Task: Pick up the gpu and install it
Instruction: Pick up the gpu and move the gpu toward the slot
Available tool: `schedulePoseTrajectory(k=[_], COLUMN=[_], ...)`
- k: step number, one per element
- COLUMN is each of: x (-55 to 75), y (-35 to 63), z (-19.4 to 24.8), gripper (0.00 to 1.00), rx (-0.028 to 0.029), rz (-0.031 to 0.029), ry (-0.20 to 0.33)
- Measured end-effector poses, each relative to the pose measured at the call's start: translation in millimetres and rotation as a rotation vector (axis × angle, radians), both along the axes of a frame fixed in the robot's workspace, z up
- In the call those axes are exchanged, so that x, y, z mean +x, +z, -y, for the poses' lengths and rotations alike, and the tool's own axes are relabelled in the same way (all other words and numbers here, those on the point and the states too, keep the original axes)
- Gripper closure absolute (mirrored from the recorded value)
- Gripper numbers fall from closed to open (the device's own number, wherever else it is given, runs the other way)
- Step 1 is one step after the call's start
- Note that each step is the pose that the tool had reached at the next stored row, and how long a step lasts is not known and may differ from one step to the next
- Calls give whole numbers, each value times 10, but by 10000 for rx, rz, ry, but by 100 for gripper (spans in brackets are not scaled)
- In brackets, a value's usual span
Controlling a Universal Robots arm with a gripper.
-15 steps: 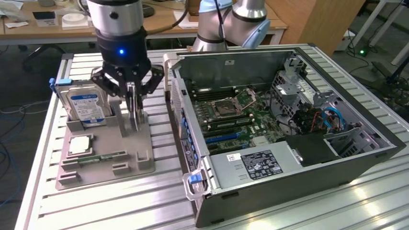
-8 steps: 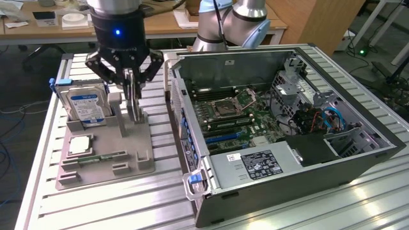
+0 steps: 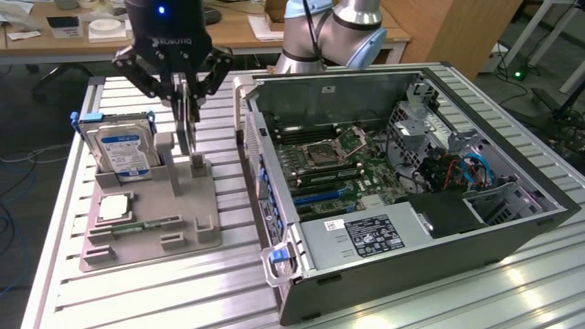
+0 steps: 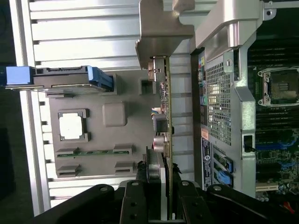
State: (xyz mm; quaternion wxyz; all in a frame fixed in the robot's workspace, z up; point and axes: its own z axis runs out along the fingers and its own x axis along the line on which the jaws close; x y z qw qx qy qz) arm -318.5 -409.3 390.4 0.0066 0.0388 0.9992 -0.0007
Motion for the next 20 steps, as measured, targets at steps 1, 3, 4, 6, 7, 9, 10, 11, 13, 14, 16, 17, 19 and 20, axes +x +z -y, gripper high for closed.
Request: schedulePoseTrajectory(k=[1,3,4,6,7,9,10,11,13,14,16,17,19,20], x=[0,0,0,0,0,0,0,0,12,25,66,92,153,185], y=[43,113,144,171,171,171,171,172,174,173,172,172,171,172], z=[0,0,0,0,0,0,0,0,0,0,0,0,0,0], gripper=[72,72,72,72,72,72,72,72,72,72,72,72,72,72], rx=[-1,-1,-1,-1,0,0,0,0,-2,-2,0,0,0,-1], rz=[-2,-2,-2,-1,0,0,0,-1,-4,-3,-2,-1,0,-1], ry=[1,0,0,0,0,1,0,0,3,2,0,0,-1,0])
